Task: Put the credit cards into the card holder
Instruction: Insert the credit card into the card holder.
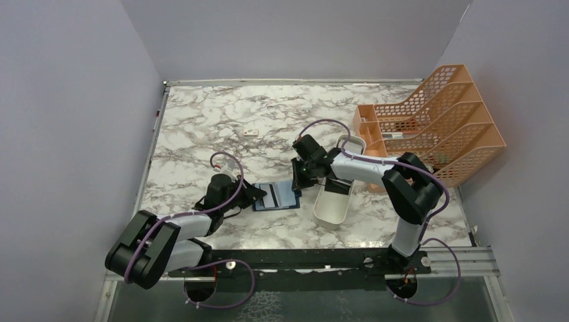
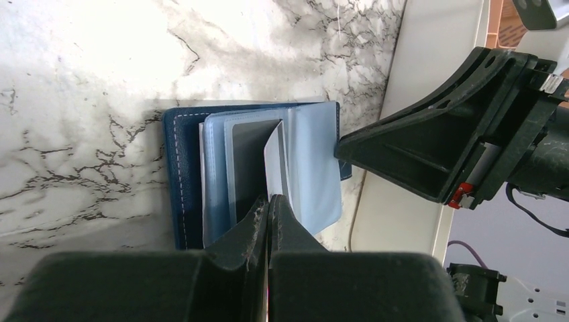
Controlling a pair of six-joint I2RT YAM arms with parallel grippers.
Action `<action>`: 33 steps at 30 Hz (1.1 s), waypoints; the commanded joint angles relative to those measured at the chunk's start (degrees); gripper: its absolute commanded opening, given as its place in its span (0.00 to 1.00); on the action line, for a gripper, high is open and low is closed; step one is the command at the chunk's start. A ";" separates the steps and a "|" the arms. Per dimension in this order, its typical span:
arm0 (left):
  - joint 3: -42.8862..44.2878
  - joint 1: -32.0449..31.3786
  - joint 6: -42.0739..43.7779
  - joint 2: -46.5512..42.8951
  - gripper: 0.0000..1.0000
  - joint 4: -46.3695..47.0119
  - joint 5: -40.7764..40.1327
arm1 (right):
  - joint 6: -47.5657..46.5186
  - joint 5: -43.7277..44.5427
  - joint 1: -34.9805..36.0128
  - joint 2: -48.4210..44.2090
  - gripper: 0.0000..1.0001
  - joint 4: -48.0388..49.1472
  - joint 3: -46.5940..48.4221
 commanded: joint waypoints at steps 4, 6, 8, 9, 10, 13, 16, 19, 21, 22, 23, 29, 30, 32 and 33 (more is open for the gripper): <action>-1.76 -1.06 0.39 1.30 0.00 5.08 -0.95 | -1.86 2.83 0.11 3.38 0.14 -2.72 -0.90; -2.15 -1.15 0.46 1.30 0.00 6.13 -1.53 | -1.85 2.75 0.11 3.42 0.14 -2.66 -0.82; -2.42 -1.15 0.56 1.30 0.00 6.79 -2.04 | -1.94 2.70 0.11 3.55 0.14 -2.65 -0.81; -2.37 -1.21 0.68 1.37 0.00 6.94 -2.22 | -1.90 2.67 0.11 3.56 0.14 -2.59 -0.83; -2.37 -1.24 0.78 1.51 0.00 7.05 -2.46 | -1.94 2.66 0.11 3.51 0.14 -2.61 -0.76; -2.47 -1.37 1.22 2.20 0.00 7.93 -3.31 | -1.92 2.52 0.11 3.50 0.14 -2.54 -0.81; -2.56 -1.64 1.11 3.55 0.00 9.89 -3.25 | -1.94 2.53 0.11 3.64 0.14 -2.50 -0.81; -2.37 -2.17 1.23 4.93 0.00 10.78 -3.24 | -1.94 2.57 0.11 3.58 0.14 -2.56 -0.81; -2.63 -2.34 1.16 5.71 0.00 11.55 -3.46 | -2.03 2.57 0.11 3.53 0.14 -2.62 -0.81; -2.75 -2.44 1.23 6.03 0.00 11.96 -3.57 | -2.03 2.65 0.11 3.51 0.14 -2.66 -0.86; -2.87 -2.47 1.29 6.27 0.00 12.29 -3.60 | -2.01 2.64 0.11 3.51 0.14 -2.67 -0.82; -3.37 -3.19 2.39 7.76 0.00 13.83 -4.56 | -2.01 2.48 0.11 3.66 0.14 -2.59 -0.73; -3.52 -3.18 2.44 8.05 0.00 14.18 -4.56 | -1.97 2.53 0.11 3.67 0.14 -2.63 -0.73; -4.03 -3.37 2.50 8.25 0.00 15.12 -4.99 | -1.99 2.50 0.11 3.75 0.14 -2.73 -0.63; -4.31 -3.41 2.70 8.12 0.00 15.26 -5.39 | -1.94 2.51 0.11 3.83 0.14 -2.78 -0.56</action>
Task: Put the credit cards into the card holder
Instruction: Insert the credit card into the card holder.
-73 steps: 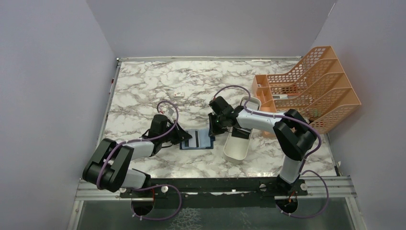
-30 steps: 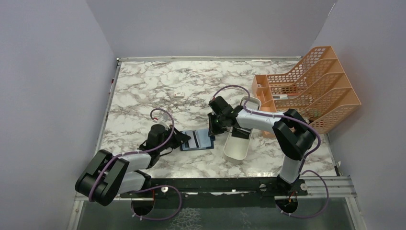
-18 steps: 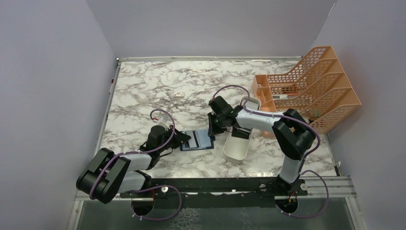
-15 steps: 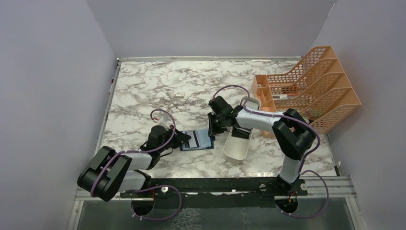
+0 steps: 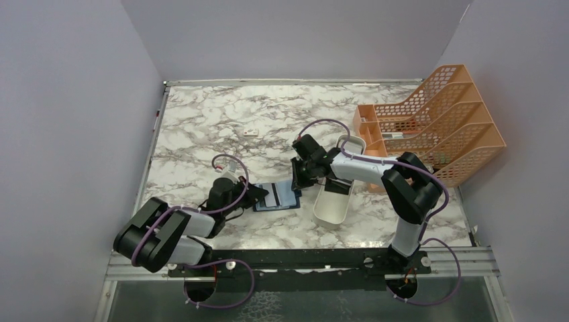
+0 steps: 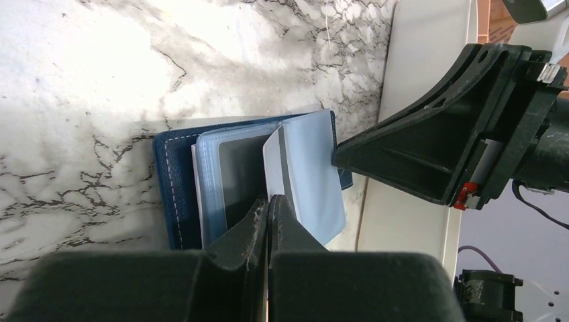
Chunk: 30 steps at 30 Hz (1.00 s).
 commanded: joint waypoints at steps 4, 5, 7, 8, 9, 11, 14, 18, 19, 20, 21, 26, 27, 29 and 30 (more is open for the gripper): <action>-2.66 -0.77 3.38 -0.81 0.00 1.48 -4.65 | -1.79 2.72 0.11 3.29 0.14 -3.17 -1.05; -2.82 -0.74 3.34 -1.29 0.00 1.45 -5.10 | -1.79 2.81 0.11 3.23 0.14 -3.17 -1.12; -3.22 -0.73 3.35 -2.26 0.00 1.45 -5.89 | -1.80 2.81 0.11 3.22 0.14 -3.13 -1.14; -3.40 -0.74 3.30 -2.71 0.00 1.52 -6.31 | -1.79 2.73 0.11 3.25 0.14 -3.09 -1.14; -3.53 -0.77 3.19 -2.94 0.00 1.46 -6.68 | -1.79 2.58 0.10 3.33 0.14 -3.01 -1.15; -3.72 -0.73 3.08 -3.39 0.00 1.47 -6.96 | -1.79 2.59 0.11 3.34 0.14 -3.05 -1.06; -3.74 -1.02 3.16 -3.52 0.00 1.53 -7.00 | -1.77 2.50 0.11 3.42 0.14 -3.03 -0.97; -4.03 -1.77 3.24 -3.20 0.00 2.33 -7.44 | -1.79 2.38 0.11 3.66 0.14 -2.88 -0.90; -4.12 -1.97 3.29 -3.05 0.00 2.81 -7.68 | -1.79 2.30 0.11 3.75 0.14 -2.89 -0.88; -4.24 -2.22 3.28 -2.84 0.00 3.34 -7.86 | -1.75 2.26 0.11 3.73 0.14 -2.88 -0.89; -4.39 -2.57 3.26 -2.57 0.00 4.08 -7.89 | -1.78 2.26 0.11 3.76 0.14 -2.87 -0.86; -4.19 -3.92 3.22 -0.43 0.00 6.10 -8.31 | -1.88 2.29 0.11 3.73 0.14 -3.07 -0.79; -4.10 -4.09 3.15 0.01 0.00 6.38 -8.29 | -1.88 2.31 0.11 3.70 0.14 -3.12 -0.71; -4.18 -4.40 2.93 0.77 0.00 6.90 -8.39 | -1.97 2.44 0.11 3.69 0.14 -3.32 -0.62; -4.22 -4.49 2.90 0.98 0.00 7.08 -8.40 | -1.96 2.53 0.11 3.64 0.14 -3.40 -0.62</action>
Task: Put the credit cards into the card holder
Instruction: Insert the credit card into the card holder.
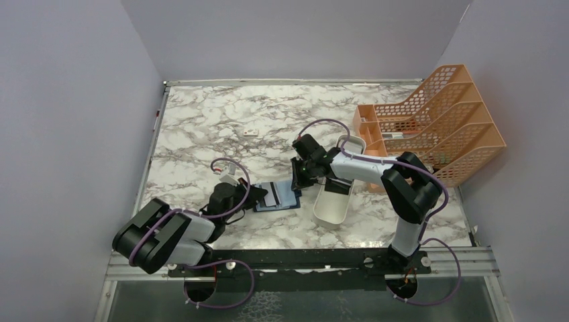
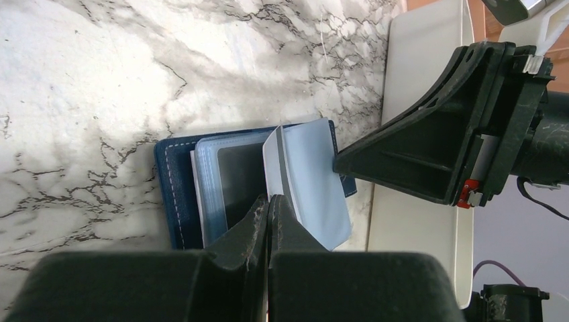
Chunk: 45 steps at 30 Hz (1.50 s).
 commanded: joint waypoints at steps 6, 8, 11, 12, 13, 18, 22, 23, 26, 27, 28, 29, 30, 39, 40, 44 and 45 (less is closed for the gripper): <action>-1.59 -1.19 1.25 2.22 0.00 1.98 -1.69 | -2.06 2.92 0.11 3.39 0.14 -3.37 -0.81; -1.66 -1.43 1.00 2.55 0.00 2.66 -1.59 | -2.02 2.71 0.11 3.55 0.14 -3.33 -0.73; -1.89 -1.72 0.89 2.70 0.00 3.41 -1.54 | -2.01 2.70 0.11 3.55 0.14 -3.45 -0.56; -1.85 -1.73 0.81 2.69 0.00 3.51 -1.35 | -1.96 2.86 0.07 3.44 0.14 -3.66 -0.55; -1.84 -1.74 0.72 2.67 0.00 3.64 -1.30 | -1.92 2.98 0.11 3.41 0.15 -3.93 -0.47; -1.76 -1.82 0.64 3.80 0.00 3.52 -1.60 | -1.59 2.18 0.20 -1.64 0.28 -4.73 -0.99; -1.35 -1.82 0.64 4.76 0.00 3.61 -1.39 | -2.10 1.41 0.29 -7.42 0.31 -4.62 -0.74; -1.19 -1.82 0.70 4.89 0.00 3.61 -1.45 | -2.29 0.44 0.26 -7.85 0.30 -4.21 -0.79; -0.97 -1.81 0.63 4.81 0.00 3.53 -1.40 | -2.58 -1.45 0.90 -7.69 0.26 -2.24 -1.24; -0.97 -1.82 0.56 4.78 0.00 3.53 -1.39 | -2.58 -1.81 1.17 -7.20 0.26 -1.91 -1.13; -0.96 -1.82 0.54 4.78 0.00 3.52 -1.41 | -2.57 -2.09 1.43 -6.70 0.26 -1.83 -0.91; -0.96 -1.80 0.54 4.82 0.00 3.52 -1.39 | -2.58 -2.13 1.70 -6.15 0.25 -1.81 -0.64; -1.01 -1.82 0.46 4.83 0.00 3.52 -1.38 | -2.56 -2.09 1.88 -5.46 0.26 -1.75 -0.40; -1.29 -1.81 0.01 4.75 0.00 3.52 -1.16 | -2.49 1.70 2.31 -0.16 0.24 -3.73 0.78; -1.40 -1.82 -0.06 4.74 0.00 3.52 -1.19 | -2.42 2.19 2.31 0.23 0.23 -4.07 0.65; -1.82 -1.81 -1.61 4.34 0.00 3.28 -0.42 | -1.50 5.29 2.31 0.80 0.18 -5.75 -0.24; -1.84 -1.82 -2.44 4.15 0.00 2.75 -0.33 | -1.31 5.83 2.31 0.85 0.17 -6.02 -0.48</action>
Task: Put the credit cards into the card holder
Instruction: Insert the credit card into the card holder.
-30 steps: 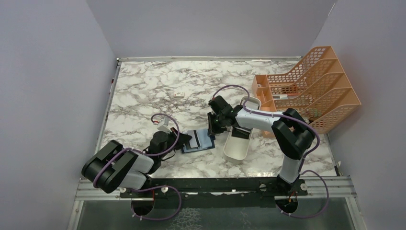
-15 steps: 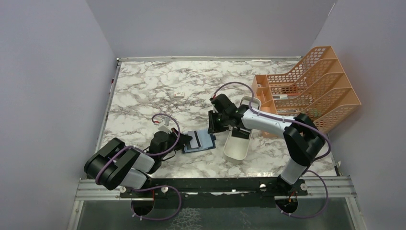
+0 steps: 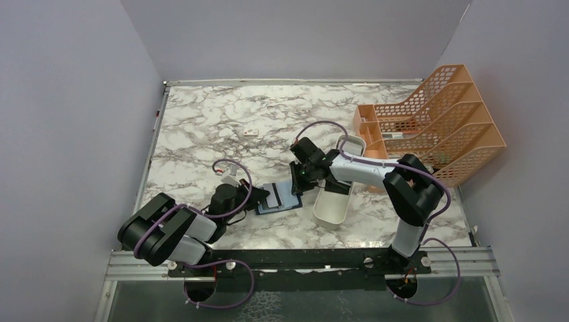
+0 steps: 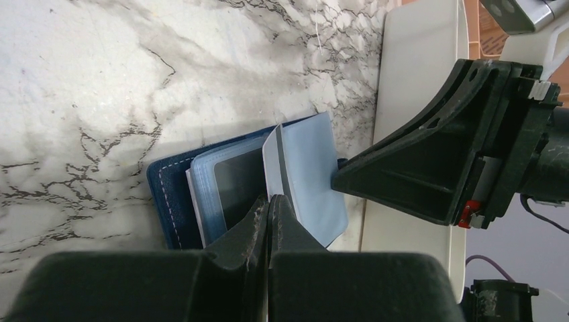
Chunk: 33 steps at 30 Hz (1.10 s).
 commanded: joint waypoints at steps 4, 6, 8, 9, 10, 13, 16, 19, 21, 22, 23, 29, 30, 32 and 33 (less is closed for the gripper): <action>-1.45 -0.40 -2.92 -0.35 0.00 -4.66 0.93 | 0.49 5.90 0.32 2.73 0.15 -3.20 -0.66; -1.72 -0.47 -3.60 -0.15 0.00 -4.78 0.88 | 0.53 5.58 0.32 2.94 0.14 -2.97 -0.81; -1.73 -0.51 -3.91 0.17 0.00 -4.74 0.82 | 0.61 5.42 0.30 3.25 0.14 -2.83 -0.83; -1.86 -0.59 -3.95 0.17 0.00 -4.72 0.47 | 0.62 5.36 0.32 3.37 0.14 -2.75 -0.84; -2.01 -0.66 -4.09 0.24 0.00 -4.79 0.17 | 0.62 5.27 0.32 3.37 0.14 -2.70 -0.85; -2.84 -0.97 -5.15 0.06 0.00 -4.80 -1.05 | 0.62 5.31 0.32 3.34 0.14 -2.81 -0.75; -2.73 -1.59 -6.16 0.77 0.00 -5.41 -1.66 | 0.62 5.37 0.32 3.45 0.14 -2.71 -0.83; -2.00 -3.04 -7.90 2.42 0.00 -5.26 -2.07 | 0.62 5.27 0.32 3.82 0.14 -2.66 -0.77; -1.62 -4.05 -8.52 2.94 0.00 -5.30 -3.03 | 0.61 5.05 0.32 4.01 0.14 -2.61 -0.62; -1.57 -4.35 -8.84 3.00 0.00 -5.33 -3.49 | 0.58 5.01 0.32 4.03 0.14 -2.61 -0.58; -1.64 -4.43 -9.13 3.03 0.00 -5.33 -3.89 | 0.58 4.93 0.32 4.02 0.14 -2.63 -0.64; -1.97 -4.53 -10.56 2.32 0.00 -5.86 -5.77 | 0.66 4.69 0.32 3.66 0.14 -2.38 -0.85; -2.07 -4.53 -10.78 2.39 0.00 -5.93 -6.01 | 0.62 4.70 0.32 3.71 0.14 -2.43 -0.85; -2.07 -4.53 -10.77 2.77 0.00 -6.32 -6.13 | 0.57 4.78 0.32 3.65 0.14 -2.56 -0.78; -2.13 -4.53 -11.09 2.75 0.00 -6.77 -6.43 | 0.53 4.83 0.32 3.64 0.14 -2.58 -0.69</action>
